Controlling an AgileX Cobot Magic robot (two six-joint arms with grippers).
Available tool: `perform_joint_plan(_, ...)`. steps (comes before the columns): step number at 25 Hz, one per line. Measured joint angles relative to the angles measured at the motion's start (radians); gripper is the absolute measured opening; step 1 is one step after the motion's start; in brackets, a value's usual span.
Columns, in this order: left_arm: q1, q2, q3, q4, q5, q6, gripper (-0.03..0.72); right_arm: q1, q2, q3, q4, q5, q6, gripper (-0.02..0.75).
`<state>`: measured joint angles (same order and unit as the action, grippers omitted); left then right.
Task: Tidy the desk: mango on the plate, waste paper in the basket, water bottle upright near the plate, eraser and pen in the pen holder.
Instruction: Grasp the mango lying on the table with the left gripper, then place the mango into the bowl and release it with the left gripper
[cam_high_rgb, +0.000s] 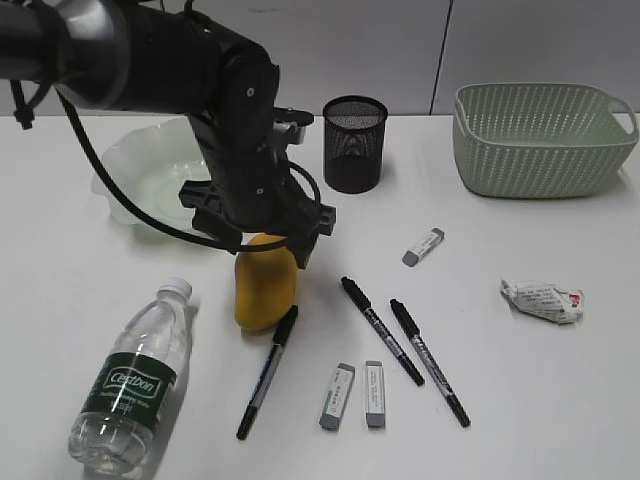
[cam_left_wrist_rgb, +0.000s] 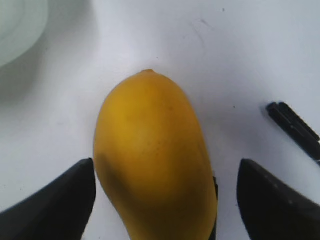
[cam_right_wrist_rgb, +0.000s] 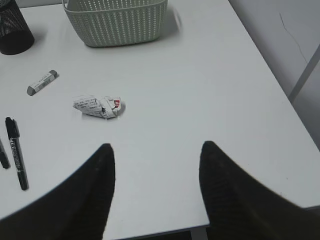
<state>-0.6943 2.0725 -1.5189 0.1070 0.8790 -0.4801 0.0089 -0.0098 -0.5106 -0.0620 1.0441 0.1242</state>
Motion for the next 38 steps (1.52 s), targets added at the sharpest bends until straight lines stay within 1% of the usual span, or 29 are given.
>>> perform_joint_plan(5, 0.000, 0.032, -0.015, 0.007, 0.025, -0.019, 0.683, 0.000, 0.000, 0.000, 0.002, 0.000, 0.001, 0.435)
perform_joint_plan(10, 0.000, 0.070, -0.015, 0.034, 0.039, -0.034, 0.682, 0.000, 0.000, 0.000, 0.006, 0.000, 0.000, 0.435)
perform_joint_plan(12, 0.000, 0.079, -0.015, 0.043, 0.041, -0.036, 0.664, 0.000, 0.000, 0.000, 0.008, 0.000, 0.000, 0.435)
perform_joint_plan(14, 0.000, 0.079, -0.015, 0.049, 0.043, -0.037, 0.612, 0.000, 0.000, 0.000, 0.008, 0.000, 0.000, 0.435)
perform_joint_plan(18, 0.000, 0.076, -0.015, 0.052, 0.064, -0.037, 0.608, 0.000, 0.000, 0.000, 0.009, 0.000, 0.000, 0.435)
perform_joint_plan(21, 0.000, 0.019, -0.015, 0.052, 0.035, -0.034, 0.608, 0.000, 0.000, 0.000, 0.010, 0.000, 0.000, 0.435)
perform_joint_plan(23, 0.000, -0.072, -0.015, 0.055, -0.034, -0.012, 0.608, 0.000, 0.000, 0.000, 0.012, 0.000, 0.000, 0.435)
perform_joint_plan(25, 0.009, -0.166, -0.015, 0.079, -0.111, -0.002, 0.608, 0.000, 0.000, 0.000, 0.015, 0.000, 0.000, 0.435)
perform_joint_plan(26, 0.021, -0.209, -0.016, 0.096, -0.149, 0.004, 0.608, 0.000, 0.000, 0.000, 0.017, 0.000, 0.000, 0.435)
perform_joint_plan(27, 0.049, -0.240, -0.019, 0.112, -0.180, 0.006, 0.608, 0.000, 0.000, 0.000, 0.018, 0.000, 0.000, 0.435)
perform_joint_plan(29, 0.139, -0.259, -0.023, 0.117, -0.214, 0.011, 0.608, 0.000, 0.000, 0.000, 0.019, 0.000, 0.000, 0.435)
perform_joint_plan(32, 0.279, -0.210, -0.023, 0.041, -0.278, 0.074, 0.608, 0.000, 0.000, 0.000, 0.021, 0.000, 0.000, 0.435)
perform_joint_plan(33, 0.310, -0.180, -0.022, 0.000, -0.307, 0.110, 0.608, 0.000, 0.000, 0.000, 0.025, 0.000, 0.000, 0.435)
perform_joint_plan(35, 0.334, -0.121, -0.019, -0.045, -0.352, 0.161, 0.608, 0.000, 0.000, 0.000, 0.036, 0.000, 0.000, 0.435)
perform_joint_plan(38, 0.337, -0.044, -0.016, -0.056, -0.377, 0.185, 0.608, 0.000, 0.000, 0.000, 0.047, 0.000, 0.000, 0.435)
